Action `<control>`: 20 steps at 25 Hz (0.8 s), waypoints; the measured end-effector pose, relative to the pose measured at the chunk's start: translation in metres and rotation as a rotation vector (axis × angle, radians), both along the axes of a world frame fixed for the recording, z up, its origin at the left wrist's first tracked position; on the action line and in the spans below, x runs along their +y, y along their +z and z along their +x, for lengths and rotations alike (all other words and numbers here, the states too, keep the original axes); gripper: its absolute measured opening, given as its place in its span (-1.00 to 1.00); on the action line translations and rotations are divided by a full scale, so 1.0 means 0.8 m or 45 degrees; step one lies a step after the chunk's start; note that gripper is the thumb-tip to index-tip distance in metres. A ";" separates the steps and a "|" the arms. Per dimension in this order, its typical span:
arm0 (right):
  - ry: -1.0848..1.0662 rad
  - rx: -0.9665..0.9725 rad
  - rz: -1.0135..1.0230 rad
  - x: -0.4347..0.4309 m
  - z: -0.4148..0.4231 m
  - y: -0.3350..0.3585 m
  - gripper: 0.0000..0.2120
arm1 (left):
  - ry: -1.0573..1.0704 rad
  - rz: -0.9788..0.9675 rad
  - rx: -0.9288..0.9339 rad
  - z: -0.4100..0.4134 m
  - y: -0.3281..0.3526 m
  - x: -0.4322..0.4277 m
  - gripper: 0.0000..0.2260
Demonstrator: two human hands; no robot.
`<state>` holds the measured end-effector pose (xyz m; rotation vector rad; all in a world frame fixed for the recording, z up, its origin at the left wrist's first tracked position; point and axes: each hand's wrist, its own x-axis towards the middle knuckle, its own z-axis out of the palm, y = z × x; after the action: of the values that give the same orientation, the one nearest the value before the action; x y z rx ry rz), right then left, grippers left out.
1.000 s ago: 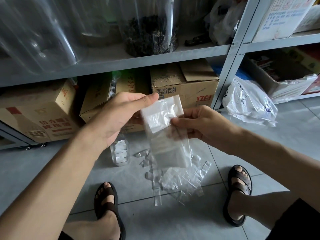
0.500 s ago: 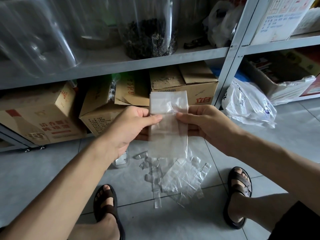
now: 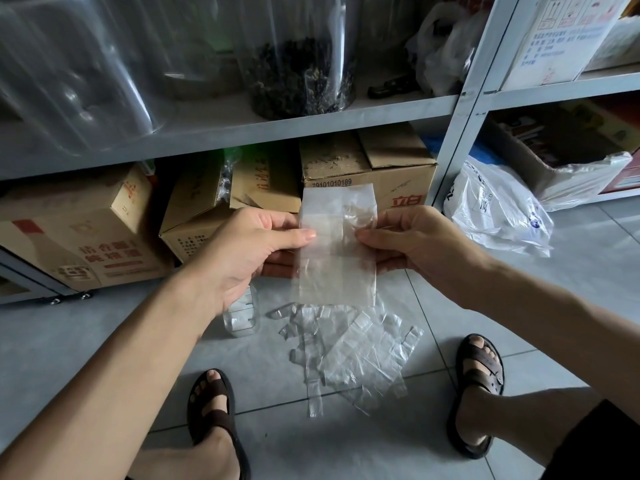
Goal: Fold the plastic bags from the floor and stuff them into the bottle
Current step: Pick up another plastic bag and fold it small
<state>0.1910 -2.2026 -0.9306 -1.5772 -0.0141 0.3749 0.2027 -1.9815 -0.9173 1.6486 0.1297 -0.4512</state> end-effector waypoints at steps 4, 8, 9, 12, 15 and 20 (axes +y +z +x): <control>0.028 -0.010 0.013 -0.006 0.000 0.001 -0.91 | 0.022 -0.024 -0.004 0.001 0.001 0.002 -0.94; 0.013 -0.008 0.041 -0.011 0.003 0.003 -0.94 | 0.029 -0.071 0.023 0.001 0.003 0.004 -0.87; 0.014 -0.004 0.054 -0.011 0.003 0.003 -0.93 | 0.023 -0.081 0.029 0.001 0.004 0.005 -0.87; 0.033 0.016 0.137 -0.010 0.003 0.004 -0.91 | 0.008 -0.106 0.031 0.001 0.007 0.006 -0.88; 0.036 0.036 0.250 -0.010 0.005 0.007 -0.86 | 0.019 -0.156 0.029 -0.001 0.011 0.004 -0.89; 0.040 0.042 0.291 -0.012 0.006 0.008 -0.76 | 0.037 -0.248 0.067 0.001 0.009 0.005 -0.81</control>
<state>0.1957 -2.2119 -0.9244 -1.3460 -0.0547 0.4092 0.2034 -1.9773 -0.9103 1.4430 0.1442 -0.4709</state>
